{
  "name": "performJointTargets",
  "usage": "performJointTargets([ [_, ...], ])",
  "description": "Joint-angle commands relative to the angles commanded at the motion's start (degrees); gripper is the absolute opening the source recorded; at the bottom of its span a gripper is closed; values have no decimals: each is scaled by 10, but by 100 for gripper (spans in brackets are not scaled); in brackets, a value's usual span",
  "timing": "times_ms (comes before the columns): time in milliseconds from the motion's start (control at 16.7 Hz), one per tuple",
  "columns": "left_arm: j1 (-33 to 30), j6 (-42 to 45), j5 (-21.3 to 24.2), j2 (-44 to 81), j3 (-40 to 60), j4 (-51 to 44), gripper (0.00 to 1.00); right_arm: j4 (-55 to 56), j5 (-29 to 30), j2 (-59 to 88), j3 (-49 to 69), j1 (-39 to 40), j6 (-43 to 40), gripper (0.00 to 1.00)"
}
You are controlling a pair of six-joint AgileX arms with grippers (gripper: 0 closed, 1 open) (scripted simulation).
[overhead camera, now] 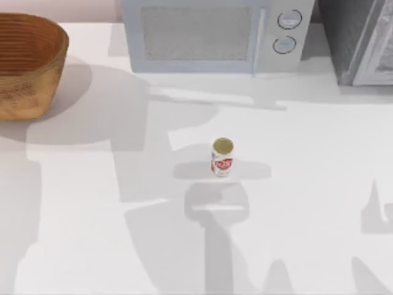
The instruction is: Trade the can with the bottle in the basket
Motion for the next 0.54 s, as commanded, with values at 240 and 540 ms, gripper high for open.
performJointTargets([
  [240,0,0,0,0,0,0,100,0,0,0,0,0,0,100],
  [540,0,0,0,0,0,0,100,0,0,0,0,0,0,100],
])
